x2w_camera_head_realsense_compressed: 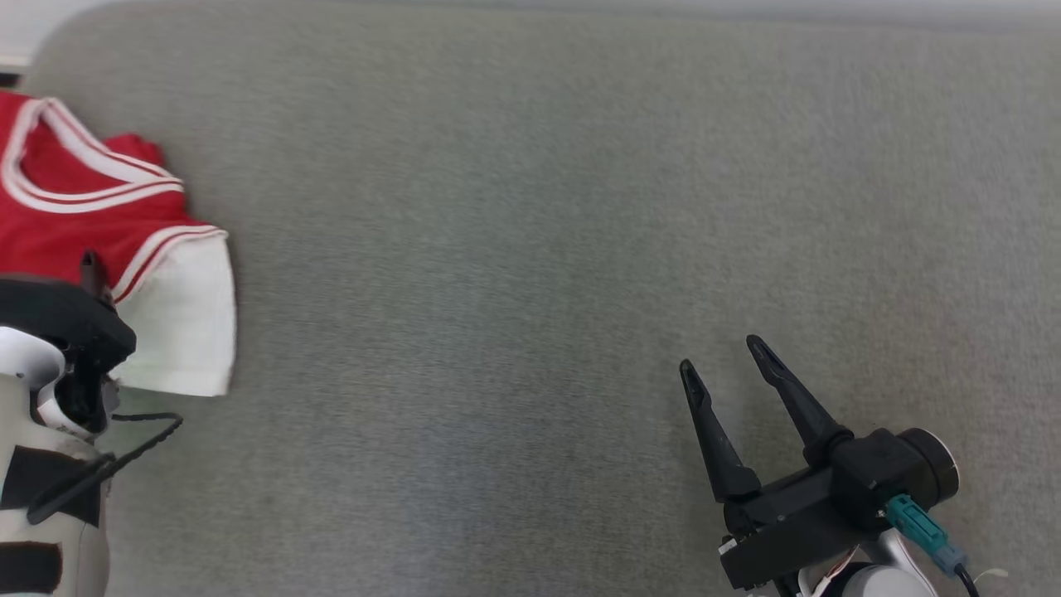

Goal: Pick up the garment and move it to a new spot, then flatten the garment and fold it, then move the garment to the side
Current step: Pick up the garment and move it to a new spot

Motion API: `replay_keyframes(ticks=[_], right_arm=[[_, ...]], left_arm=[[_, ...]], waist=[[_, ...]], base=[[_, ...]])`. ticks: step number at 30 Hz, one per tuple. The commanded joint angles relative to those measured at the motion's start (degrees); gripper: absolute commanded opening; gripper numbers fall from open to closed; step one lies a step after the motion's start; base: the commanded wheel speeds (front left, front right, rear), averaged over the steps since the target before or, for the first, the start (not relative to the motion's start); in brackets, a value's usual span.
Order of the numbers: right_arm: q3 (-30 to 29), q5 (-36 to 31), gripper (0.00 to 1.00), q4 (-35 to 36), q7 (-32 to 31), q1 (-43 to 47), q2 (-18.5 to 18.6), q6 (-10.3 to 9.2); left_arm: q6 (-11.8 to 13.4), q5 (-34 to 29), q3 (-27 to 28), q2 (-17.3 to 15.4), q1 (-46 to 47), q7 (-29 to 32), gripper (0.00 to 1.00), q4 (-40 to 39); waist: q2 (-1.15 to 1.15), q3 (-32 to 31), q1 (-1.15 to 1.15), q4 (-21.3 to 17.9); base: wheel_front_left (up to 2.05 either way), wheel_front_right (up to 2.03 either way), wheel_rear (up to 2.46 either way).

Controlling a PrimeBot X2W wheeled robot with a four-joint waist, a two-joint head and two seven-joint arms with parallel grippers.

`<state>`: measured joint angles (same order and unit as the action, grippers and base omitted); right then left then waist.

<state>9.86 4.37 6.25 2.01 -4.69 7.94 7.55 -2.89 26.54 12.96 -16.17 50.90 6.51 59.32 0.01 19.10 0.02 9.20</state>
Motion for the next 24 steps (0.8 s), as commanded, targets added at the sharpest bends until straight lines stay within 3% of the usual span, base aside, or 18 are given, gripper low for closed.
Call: replay_keyframes(ticks=[1,7,9,15,21,24], right_arm=[[0.02,-0.31,1.00,0.68,-0.01,0.04,-0.01,-0.14],[0.44,-0.45,1.00,1.81,-0.32,-0.15,-0.52,-0.14],[0.76,-0.23,1.00,1.60,-0.22,-0.29,-0.70,-0.14],[1.65,0.80,1.00,-0.66,0.83,-0.96,-1.39,-0.14],[1.79,1.75,1.00,-4.14,2.81,-1.29,-2.46,-0.14],[1.55,2.16,1.00,-5.32,3.61,-1.24,-2.90,-0.14]], left_arm=[[0.63,0.10,0.18,-0.48,1.28,0.52,1.00,1.33],[2.92,-0.07,-0.46,-0.50,2.01,4.25,0.98,7.54],[2.55,-0.35,-1.11,-0.15,2.14,5.01,0.00,8.81],[0.21,-0.73,-2.60,-1.46,3.01,6.16,0.00,10.11],[-1.52,-2.33,-4.42,-5.63,6.47,4.00,0.00,6.47],[-2.05,-3.06,-5.40,-6.12,7.34,3.51,0.00,4.84]], waist=[[-0.01,7.83,-0.02,-7.37],[-0.01,8.20,-0.02,-7.33],[-0.01,7.86,-0.02,-6.99],[-0.01,4.79,-0.02,-6.11],[-0.01,-0.24,-0.02,-5.55],[-0.01,-2.02,-0.02,-5.40]], base=[[0.00,0.00,0.00],[0.00,0.00,0.00],[0.00,0.00,0.00],[0.00,0.00,0.00],[0.00,0.00,0.00],[0.00,0.00,0.00]])
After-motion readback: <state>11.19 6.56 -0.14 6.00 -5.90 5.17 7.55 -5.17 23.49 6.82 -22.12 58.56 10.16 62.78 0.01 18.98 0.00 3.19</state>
